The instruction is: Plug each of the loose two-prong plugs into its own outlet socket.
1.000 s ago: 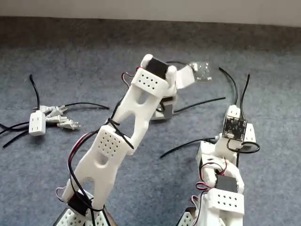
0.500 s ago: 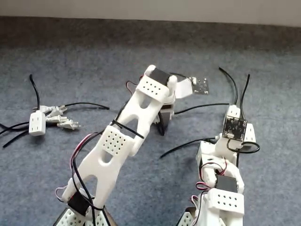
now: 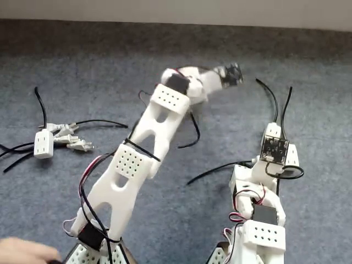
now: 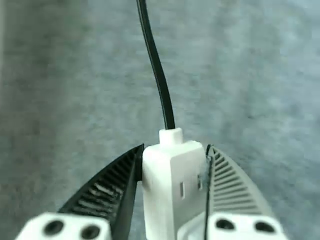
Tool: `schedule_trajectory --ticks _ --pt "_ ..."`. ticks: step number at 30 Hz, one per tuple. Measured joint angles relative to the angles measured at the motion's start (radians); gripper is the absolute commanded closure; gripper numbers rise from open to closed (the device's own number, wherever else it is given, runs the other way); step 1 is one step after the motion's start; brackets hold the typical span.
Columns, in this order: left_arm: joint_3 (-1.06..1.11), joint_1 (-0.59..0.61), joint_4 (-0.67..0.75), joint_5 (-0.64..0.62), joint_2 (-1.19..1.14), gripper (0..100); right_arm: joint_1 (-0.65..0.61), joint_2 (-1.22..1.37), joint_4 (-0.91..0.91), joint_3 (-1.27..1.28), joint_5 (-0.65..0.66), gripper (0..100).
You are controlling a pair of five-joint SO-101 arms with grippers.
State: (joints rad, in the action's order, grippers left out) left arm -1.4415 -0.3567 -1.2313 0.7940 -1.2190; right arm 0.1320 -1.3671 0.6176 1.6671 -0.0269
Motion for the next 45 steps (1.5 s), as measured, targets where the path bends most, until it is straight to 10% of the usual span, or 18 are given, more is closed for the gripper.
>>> schedule_trajectory --ticks 19,27,35,45 --pt "0.132 0.051 0.692 -0.057 -0.115 96 0.000 0.000 0.000 0.000 0.000 99.1" --pt "0.123 0.074 0.589 -0.055 -0.114 77 0.000 0.000 0.000 0.000 0.000 99.1" --pt "-0.104 0.069 0.292 -0.058 -0.002 77 0.000 0.000 -0.049 0.000 0.000 99.1" --pt "-0.175 0.181 0.249 -0.058 0.190 77 0.000 0.000 -0.052 0.000 0.000 99.0"
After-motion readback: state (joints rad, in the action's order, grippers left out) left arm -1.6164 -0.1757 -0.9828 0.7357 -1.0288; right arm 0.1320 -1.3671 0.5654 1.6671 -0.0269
